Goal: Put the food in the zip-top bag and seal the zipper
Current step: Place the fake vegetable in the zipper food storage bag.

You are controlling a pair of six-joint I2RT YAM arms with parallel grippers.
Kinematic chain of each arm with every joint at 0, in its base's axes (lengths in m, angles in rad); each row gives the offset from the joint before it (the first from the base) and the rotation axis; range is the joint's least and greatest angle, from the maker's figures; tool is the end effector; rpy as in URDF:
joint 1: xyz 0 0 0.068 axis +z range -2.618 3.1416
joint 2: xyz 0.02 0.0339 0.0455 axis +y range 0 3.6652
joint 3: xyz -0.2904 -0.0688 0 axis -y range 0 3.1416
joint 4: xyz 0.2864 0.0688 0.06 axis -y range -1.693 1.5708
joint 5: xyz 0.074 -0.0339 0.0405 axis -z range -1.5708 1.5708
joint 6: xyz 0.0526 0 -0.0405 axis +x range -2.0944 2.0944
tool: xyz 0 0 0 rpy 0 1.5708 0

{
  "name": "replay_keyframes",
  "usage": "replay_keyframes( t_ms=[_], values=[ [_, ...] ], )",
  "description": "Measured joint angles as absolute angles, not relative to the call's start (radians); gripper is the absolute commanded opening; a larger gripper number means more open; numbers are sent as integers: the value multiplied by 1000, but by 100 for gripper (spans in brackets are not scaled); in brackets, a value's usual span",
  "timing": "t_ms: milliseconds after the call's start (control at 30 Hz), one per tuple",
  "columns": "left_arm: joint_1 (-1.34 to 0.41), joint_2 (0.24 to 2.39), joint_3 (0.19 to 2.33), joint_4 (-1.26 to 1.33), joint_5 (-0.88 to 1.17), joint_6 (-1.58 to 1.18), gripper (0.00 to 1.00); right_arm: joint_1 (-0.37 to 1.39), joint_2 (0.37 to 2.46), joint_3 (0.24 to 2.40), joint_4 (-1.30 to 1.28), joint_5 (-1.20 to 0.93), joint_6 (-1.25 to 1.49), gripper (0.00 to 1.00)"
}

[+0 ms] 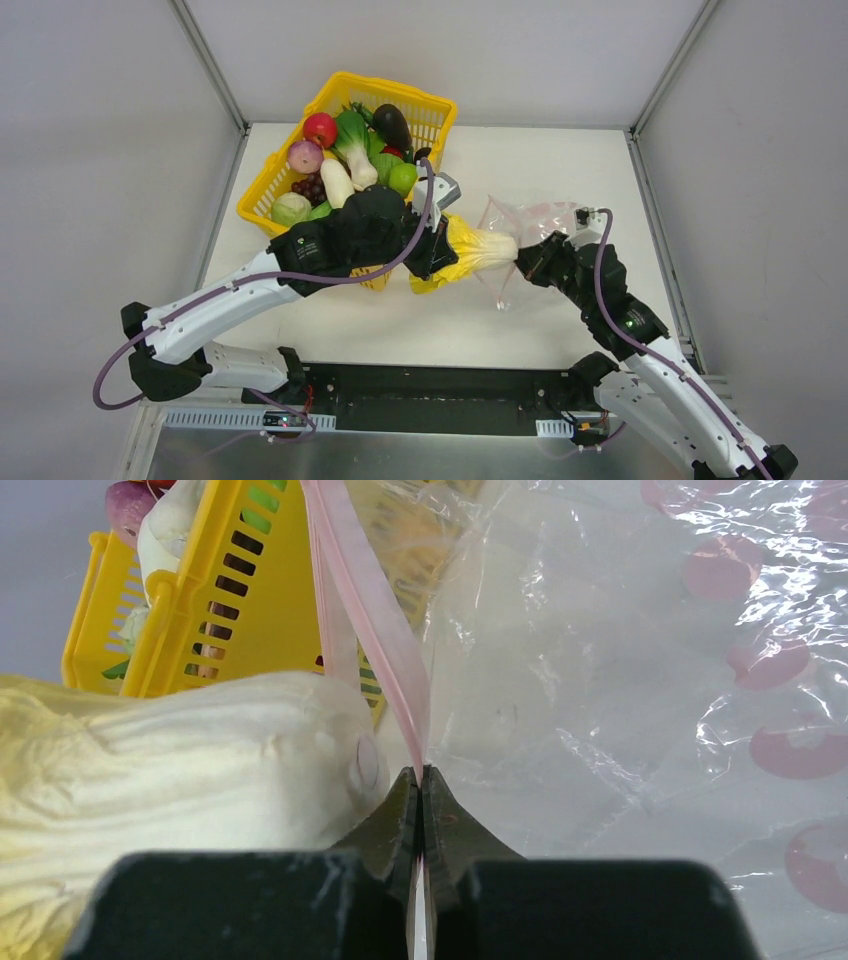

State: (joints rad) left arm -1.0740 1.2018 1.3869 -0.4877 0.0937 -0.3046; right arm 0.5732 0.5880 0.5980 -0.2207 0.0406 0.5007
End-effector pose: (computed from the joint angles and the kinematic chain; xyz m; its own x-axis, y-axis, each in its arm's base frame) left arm 0.1417 -0.2717 0.4584 -0.4108 0.1312 -0.9023 0.8330 0.4563 -0.3129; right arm 0.1590 0.1001 0.3110 -0.3983 0.3138 -0.8619 -0.3618 0.8098 0.4620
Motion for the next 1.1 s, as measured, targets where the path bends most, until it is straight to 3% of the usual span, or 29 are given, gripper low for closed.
replay_keyframes(
  t_ms=[300,833,1100],
  values=[
    [-1074,1249,1376,-467,-35,-295,0,573,562,593,-216,-15,497,0],
    [-1074,1373,1410,-495,123,-243,0,573,524,554,-189,-143,427,0],
    [-1074,1391,1383,-455,49,-252,0,573,438,525,-152,-252,384,0]
  ],
)
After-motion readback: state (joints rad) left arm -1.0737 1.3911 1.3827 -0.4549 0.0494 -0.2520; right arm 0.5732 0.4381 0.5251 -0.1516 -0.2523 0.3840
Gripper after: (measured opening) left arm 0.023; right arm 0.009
